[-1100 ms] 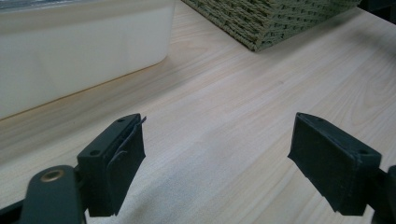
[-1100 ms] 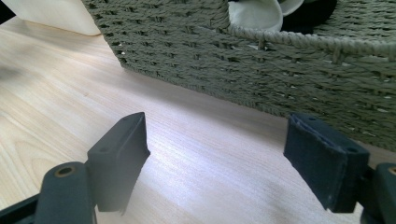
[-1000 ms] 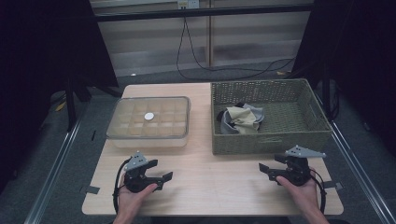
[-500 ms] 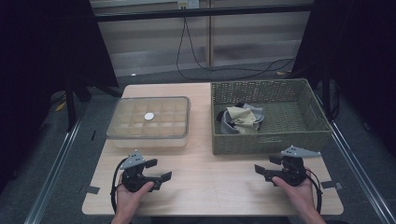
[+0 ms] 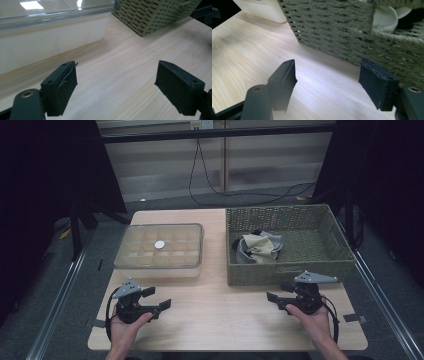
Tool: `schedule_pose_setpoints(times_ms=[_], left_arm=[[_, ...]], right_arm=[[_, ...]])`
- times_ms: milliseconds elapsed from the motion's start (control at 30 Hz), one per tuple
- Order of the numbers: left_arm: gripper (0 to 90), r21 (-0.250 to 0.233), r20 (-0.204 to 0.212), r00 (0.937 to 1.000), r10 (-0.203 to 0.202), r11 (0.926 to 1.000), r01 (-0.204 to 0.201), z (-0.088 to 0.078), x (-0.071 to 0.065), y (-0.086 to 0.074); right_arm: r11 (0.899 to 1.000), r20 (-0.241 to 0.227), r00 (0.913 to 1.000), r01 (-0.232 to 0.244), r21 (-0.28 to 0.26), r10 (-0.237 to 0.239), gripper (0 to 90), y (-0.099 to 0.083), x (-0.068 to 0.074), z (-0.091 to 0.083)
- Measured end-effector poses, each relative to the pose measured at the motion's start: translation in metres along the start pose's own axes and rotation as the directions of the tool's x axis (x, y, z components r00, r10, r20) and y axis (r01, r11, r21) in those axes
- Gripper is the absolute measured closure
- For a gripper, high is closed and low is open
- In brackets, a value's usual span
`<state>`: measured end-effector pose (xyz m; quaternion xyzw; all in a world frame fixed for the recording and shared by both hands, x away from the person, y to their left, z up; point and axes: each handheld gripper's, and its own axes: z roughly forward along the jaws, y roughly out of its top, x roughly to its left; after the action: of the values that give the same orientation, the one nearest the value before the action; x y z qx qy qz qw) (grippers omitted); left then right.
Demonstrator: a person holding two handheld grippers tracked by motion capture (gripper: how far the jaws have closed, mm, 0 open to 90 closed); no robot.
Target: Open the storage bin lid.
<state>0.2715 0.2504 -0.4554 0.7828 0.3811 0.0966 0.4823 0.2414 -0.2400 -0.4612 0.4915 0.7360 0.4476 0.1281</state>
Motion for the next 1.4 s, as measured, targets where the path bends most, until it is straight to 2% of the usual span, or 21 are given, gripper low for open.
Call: schedule_pose_setpoints(times_ms=[100,233,433,467,500,533,567,667,767,867,900,1000,1033,1200,1267,1400], left_arm=[[15.9,0.005,-0.002,1.0000,0.007,1.0000,-0.007,-0.004,0.002,0.002],[15.9,0.017,-0.008,0.9997,0.025,0.9995,-0.025,-0.009,0.005,0.006],[17.4,0.015,-0.010,0.9998,0.016,0.9998,-0.016,-0.018,0.011,0.008],[22.6,0.012,-0.001,0.9998,0.019,0.9998,-0.019,-0.020,0.013,0.009],[22.6,-0.008,0.017,0.9997,0.019,0.9998,-0.019,-0.024,0.015,0.009],[21.2,-0.008,0.017,0.9997,0.019,0.9998,-0.019,-0.024,0.015,0.009],[21.1,-0.004,0.001,0.9998,0.018,0.9998,-0.018,-0.027,0.017,0.010],[20.5,-0.005,-0.001,1.0000,0.008,1.0000,-0.008,-0.029,0.021,0.011],[20.6,-0.008,-0.021,0.9998,-0.001,1.0000,0.000,-0.035,0.027,0.012],[20.6,-0.008,-0.030,0.9996,0.001,1.0000,-0.001,-0.039,0.030,0.014],[20.6,-0.016,-0.029,0.9995,-0.016,0.9998,0.015,-0.043,0.034,0.016],[20.6,-0.025,-0.044,0.9987,-0.027,0.9994,0.026,-0.047,0.039,0.018],[20.6,-0.028,-0.049,0.9980,-0.040,0.9989,0.038,-0.051,0.046,0.019],[20.4,-0.001,-0.065,0.9970,-0.042,0.9991,0.042,-0.055,0.054,0.020],[19.4,0.011,-0.071,0.9968,-0.036,0.9993,0.037,-0.056,0.057,0.020],[18.9,0.012,-0.081,0.9957,-0.046,0.9988,0.047,-0.058,0.064,0.021]], right_arm=[[1.000,-0.003,0.9999,0.012,-0.007,-0.012,29.6,0.006,0.003,0.001],[1.000,-0.031,0.9993,0.020,-0.019,-0.020,29.6,0.014,0.008,0.004],[0.999,-0.049,0.9983,0.029,-0.022,-0.030,29.9,0.021,0.014,0.006],[0.999,-0.060,0.9975,0.037,-0.025,-0.038,30.9,0.024,0.016,0.007],[0.999,-0.065,0.9970,0.041,-0.023,-0.043,33.3,0.026,0.017,0.008],[0.999,-0.065,0.9970,0.041,-0.023,-0.043,33.3,0.026,0.017,0.008],[0.999,-0.082,0.9960,0.035,-0.025,-0.036,35.3,0.029,0.019,0.010],[0.999,-0.093,0.9948,0.039,-0.028,-0.042,35.4,0.032,0.022,0.012],[0.997,-0.110,0.9918,0.062,-0.035,-0.066,36.2,0.042,0.029,0.015],[0.998,-0.107,0.9922,0.061,-0.027,-0.063,36.3,0.048,0.034,0.018],[0.997,-0.112,0.9912,0.069,-0.017,-0.071,36.3,0.054,0.038,0.021],[0.997,-0.116,0.9901,0.078,-0.012,-0.079,36.4,0.060,0.041,0.024],[0.996,-0.122,0.9889,0.083,-0.018,-0.085,37.0,0.067,0.043,0.027],[0.995,-0.135,0.9859,0.097,-0.024,-0.099,37.8,0.081,0.047,0.035],[0.994,-0.126,0.9860,0.107,-0.025,-0.109,37.6,0.087,0.050,0.039],[0.993,-0.146,0.9829,0.107,-0.042,-0.112,37.6,0.099,0.055,0.048]])
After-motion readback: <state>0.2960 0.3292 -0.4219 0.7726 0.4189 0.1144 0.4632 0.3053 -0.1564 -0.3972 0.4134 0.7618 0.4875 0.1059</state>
